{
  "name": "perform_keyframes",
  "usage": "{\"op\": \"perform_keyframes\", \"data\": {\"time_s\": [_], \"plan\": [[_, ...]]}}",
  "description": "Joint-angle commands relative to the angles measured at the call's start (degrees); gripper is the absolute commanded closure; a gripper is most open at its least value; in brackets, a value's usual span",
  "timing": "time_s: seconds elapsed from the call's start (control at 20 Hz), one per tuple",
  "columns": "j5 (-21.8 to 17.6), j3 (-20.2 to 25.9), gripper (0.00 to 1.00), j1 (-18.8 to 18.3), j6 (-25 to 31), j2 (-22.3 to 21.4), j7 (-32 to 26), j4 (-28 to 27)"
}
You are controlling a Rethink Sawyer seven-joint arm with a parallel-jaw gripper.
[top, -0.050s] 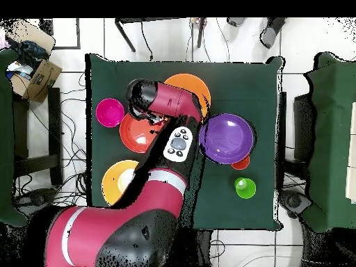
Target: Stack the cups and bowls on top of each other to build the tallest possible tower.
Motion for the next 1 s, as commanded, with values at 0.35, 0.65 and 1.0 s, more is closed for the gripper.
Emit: {"op": "perform_keyframes", "data": {"time_s": [0.35, 0.65, 1.0], "plan": [[-2.1, 8.1, 0.00, -2.4, 0.1, -2.0, -3.2, 3.9], [-3.2, 9.2, 0.00, -3.7, 3.0, -4.1, -7.0, 3.1], [-5.8, 10.5, 0.00, -5.0, 7.4, -8.0, -12.8, 3.6]]}}
